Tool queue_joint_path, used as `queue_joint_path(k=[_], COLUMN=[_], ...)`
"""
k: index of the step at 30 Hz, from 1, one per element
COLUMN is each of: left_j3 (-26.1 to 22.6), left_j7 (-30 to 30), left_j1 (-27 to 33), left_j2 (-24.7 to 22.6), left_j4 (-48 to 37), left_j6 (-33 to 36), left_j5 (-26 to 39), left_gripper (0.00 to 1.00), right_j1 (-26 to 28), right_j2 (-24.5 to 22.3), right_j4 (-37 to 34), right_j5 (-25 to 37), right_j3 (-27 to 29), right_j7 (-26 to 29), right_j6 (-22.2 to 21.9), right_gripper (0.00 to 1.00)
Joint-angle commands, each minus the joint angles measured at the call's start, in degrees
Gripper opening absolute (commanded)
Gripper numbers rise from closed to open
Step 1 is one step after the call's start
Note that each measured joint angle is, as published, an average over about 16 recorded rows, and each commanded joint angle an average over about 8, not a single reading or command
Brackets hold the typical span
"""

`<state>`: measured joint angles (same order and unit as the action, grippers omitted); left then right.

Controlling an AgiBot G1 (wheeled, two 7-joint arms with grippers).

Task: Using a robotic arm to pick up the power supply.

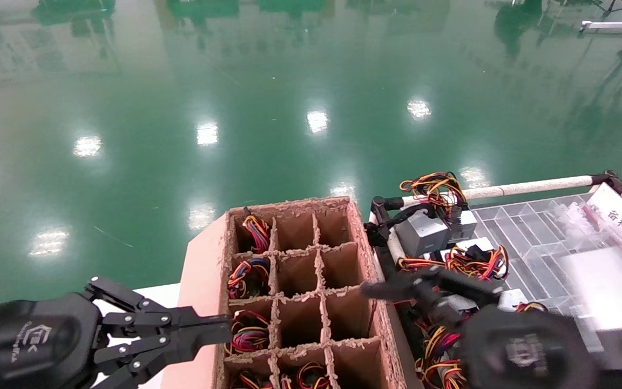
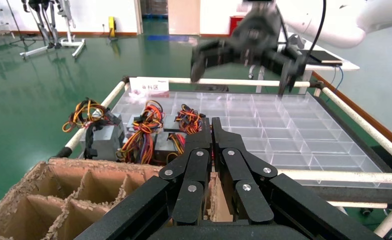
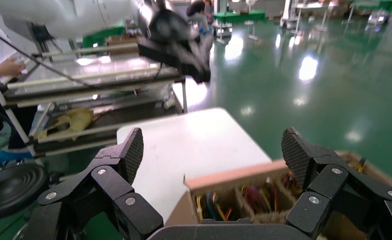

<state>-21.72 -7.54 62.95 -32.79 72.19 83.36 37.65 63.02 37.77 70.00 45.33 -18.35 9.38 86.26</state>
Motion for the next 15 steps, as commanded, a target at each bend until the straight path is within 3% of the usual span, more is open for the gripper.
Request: queue_joint_path(k=[1, 15], left_j3=[0.00, -0.01], left_j7=[0.00, 0.00], left_j1=[0.00, 0.00], left_j2=[0.00, 0.00], left_j4=[0.00, -0.01], left_j6=[0.00, 0.00], left_j5=[0.00, 0.00], left_gripper=[0.98, 1.00], right_j1=[0.16, 8.79], right_j2=[0.75, 12.31], right_j4=[-0.85, -17.80], right_j5=[1.09, 11.66], right_j3=[-0.64, -10.13], right_j7=[-0.43, -7.65], right_j6=[-0.07, 3.81], right_gripper=[1.00, 1.00])
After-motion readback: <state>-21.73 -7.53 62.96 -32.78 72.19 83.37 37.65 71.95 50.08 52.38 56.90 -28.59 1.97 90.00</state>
